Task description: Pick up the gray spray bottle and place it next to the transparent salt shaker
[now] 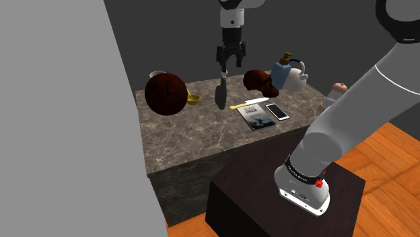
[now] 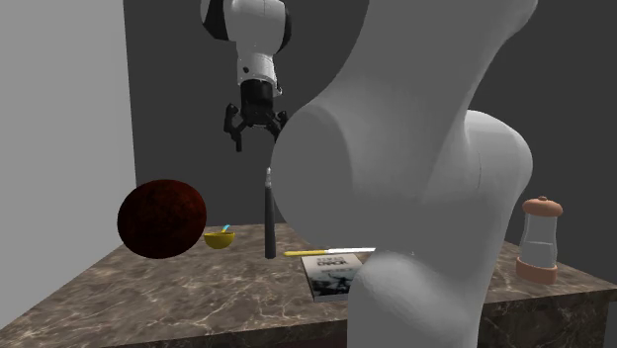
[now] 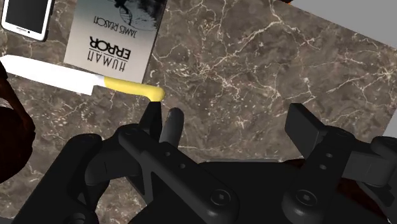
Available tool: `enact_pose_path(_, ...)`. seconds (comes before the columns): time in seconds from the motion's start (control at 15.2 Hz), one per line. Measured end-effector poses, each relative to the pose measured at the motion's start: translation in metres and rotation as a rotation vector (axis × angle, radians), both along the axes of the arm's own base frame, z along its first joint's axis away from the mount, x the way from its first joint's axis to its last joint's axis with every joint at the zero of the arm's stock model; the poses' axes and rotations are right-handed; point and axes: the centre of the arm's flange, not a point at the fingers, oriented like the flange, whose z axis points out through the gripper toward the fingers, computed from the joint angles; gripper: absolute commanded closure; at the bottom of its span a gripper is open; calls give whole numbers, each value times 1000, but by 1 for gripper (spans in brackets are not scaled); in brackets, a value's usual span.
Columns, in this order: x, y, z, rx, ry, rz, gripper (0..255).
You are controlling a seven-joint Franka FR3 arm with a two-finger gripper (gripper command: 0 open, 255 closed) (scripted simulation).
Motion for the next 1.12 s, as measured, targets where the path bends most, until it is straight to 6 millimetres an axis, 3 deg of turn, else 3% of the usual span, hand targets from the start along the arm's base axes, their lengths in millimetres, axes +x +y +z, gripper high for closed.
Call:
enact_pose_path(0.46,81,-39,-68,12,137,-137,0)
enact_pose_path(0.79,126,-77,-122,20,231,-235,0)
enact_pose_path(0.99,150,-96,-136,22,246,-288,0)
enact_pose_path(1.12,150,-98,-137,21,245,-298,0)
